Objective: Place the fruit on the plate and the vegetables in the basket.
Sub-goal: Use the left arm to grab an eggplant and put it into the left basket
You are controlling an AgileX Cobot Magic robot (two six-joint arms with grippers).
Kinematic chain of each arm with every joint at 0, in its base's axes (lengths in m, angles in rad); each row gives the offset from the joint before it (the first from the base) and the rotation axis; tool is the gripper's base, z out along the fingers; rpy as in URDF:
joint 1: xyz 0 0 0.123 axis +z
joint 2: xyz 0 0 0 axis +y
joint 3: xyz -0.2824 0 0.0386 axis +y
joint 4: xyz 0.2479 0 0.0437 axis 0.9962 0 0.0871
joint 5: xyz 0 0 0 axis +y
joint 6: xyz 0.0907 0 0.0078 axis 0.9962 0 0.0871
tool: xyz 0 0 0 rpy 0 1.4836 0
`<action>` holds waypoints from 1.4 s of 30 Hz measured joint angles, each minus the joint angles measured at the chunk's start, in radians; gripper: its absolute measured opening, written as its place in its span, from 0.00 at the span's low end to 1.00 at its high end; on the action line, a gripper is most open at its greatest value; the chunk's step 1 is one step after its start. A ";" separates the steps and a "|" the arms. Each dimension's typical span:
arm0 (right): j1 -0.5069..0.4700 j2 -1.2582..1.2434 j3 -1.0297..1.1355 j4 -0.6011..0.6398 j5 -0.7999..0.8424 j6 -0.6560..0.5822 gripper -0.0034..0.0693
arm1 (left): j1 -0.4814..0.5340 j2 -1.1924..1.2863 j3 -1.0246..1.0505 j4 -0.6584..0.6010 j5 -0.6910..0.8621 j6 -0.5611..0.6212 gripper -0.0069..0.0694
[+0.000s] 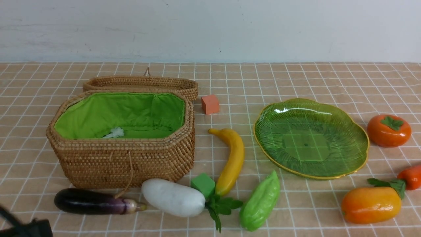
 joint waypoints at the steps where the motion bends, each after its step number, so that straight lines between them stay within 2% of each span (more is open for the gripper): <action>1: 0.000 0.000 0.000 0.009 0.000 0.008 0.38 | 0.000 0.000 -0.006 0.000 0.010 0.005 0.07; 3: 0.000 0.000 0.000 0.121 -0.071 0.110 0.38 | 0.000 0.111 -0.061 0.000 0.089 0.066 0.07; 4: 0.000 0.000 0.000 0.128 -0.071 0.114 0.38 | 0.000 0.117 -0.063 0.000 0.091 0.066 0.07; 6: 0.000 0.000 0.000 0.190 -0.095 0.149 0.37 | 0.000 0.184 -0.089 -0.009 0.103 0.171 0.07; 10: 0.019 0.018 -0.135 0.250 0.178 0.131 0.29 | 0.000 0.282 -0.146 -0.028 0.143 0.286 0.07; 14: 0.072 0.121 -0.347 0.257 0.425 0.004 0.23 | 0.000 0.347 -0.186 -0.045 0.174 0.360 0.07; 15: 0.102 0.182 -0.458 0.259 0.540 -0.066 0.21 | 0.000 0.379 -0.205 -0.066 0.183 0.405 0.07; 16: 0.105 0.191 -0.490 0.259 0.556 -0.086 0.21 | 0.000 0.383 -0.207 -0.069 0.184 0.411 0.07; 19: 0.146 0.322 -0.737 0.260 0.820 -0.232 0.20 | -0.004 0.466 -0.227 -0.117 0.218 0.539 0.07; 20: 0.148 0.328 -0.749 0.260 0.833 -0.239 0.20 | -0.006 0.470 -0.227 -0.118 0.219 0.548 0.07; 22: 0.154 0.386 -0.886 0.260 0.977 -0.328 0.20 | -0.058 0.526 -0.230 -0.117 0.227 0.681 0.07; 24: 0.163 0.400 -0.951 0.259 1.014 -0.390 0.20 | -0.113 0.571 -0.230 -0.091 0.229 0.770 0.07; 26: 0.172 0.401 -0.970 0.259 1.015 -0.414 0.20 | -0.138 0.598 -0.231 -0.070 0.228 0.806 0.07; 28: 0.208 0.402 -0.986 0.259 1.003 -0.459 0.20 | -0.178 0.689 -0.232 0.001 0.184 0.865 0.07; 31: 0.230 0.402 -0.986 0.257 1.001 -0.466 0.20 | -0.184 0.754 -0.235 0.065 0.134 0.891 0.07; 32: 0.243 0.403 -0.986 0.250 1.000 -0.466 0.20 | -0.184 0.796 -0.245 0.134 0.105 0.910 0.08; 35: 0.256 0.404 -0.986 0.242 1.000 -0.468 0.21 | -0.184 0.853 -0.269 0.234 0.067 0.930 0.13; 36: 0.262 0.405 -0.986 0.237 1.000 -0.469 0.21 | -0.184 0.901 -0.296 0.319 0.031 0.936 0.24; 37: 0.262 0.405 -0.986 0.237 1.000 -0.469 0.21 | -0.184 0.904 -0.299 0.335 0.027 0.937 0.25; 40: 0.267 0.405 -0.986 0.234 1.000 -0.470 0.21 | -0.184 0.953 -0.321 0.415 -0.031 0.939 0.43; 42: 0.268 0.405 -0.986 0.233 1.000 -0.470 0.21 | -0.184 0.993 -0.328 0.490 -0.085 0.939 0.62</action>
